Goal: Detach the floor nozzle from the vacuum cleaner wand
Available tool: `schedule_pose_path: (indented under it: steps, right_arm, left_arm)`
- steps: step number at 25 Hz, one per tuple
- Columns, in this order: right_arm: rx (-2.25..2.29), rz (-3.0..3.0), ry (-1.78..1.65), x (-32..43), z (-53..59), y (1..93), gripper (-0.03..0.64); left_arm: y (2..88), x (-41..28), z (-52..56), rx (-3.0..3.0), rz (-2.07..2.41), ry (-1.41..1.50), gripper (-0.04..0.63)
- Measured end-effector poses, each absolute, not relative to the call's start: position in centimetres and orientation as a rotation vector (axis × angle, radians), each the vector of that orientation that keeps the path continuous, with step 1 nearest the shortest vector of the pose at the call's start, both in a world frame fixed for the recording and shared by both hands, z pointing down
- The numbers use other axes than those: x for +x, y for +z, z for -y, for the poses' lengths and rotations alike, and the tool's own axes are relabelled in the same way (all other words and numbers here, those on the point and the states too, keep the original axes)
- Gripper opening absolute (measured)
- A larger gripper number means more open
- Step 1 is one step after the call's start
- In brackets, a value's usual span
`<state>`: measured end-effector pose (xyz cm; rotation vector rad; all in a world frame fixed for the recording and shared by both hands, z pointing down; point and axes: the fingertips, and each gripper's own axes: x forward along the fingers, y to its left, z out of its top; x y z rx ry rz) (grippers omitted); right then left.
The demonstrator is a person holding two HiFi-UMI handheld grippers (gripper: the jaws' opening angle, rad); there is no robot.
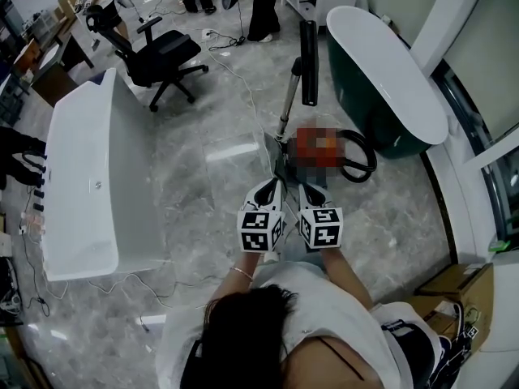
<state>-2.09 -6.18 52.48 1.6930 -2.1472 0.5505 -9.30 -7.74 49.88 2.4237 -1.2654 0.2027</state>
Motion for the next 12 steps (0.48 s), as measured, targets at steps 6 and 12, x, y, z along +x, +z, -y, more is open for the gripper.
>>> schedule_pose_path:
  steps: [6, 12]
  right_arm:
    - [1.700, 2.148, 0.551, -2.2, 6.9, 52.1, 0.015]
    - [1.695, 2.150, 0.542, -2.2, 8.1, 52.5, 0.015]
  left_arm:
    - [50.2, -9.4, 8.4, 2.413, 1.268, 0.226, 0.005]
    - [50.5, -9.1, 9.1, 2.420, 1.261, 0.220, 0.005]
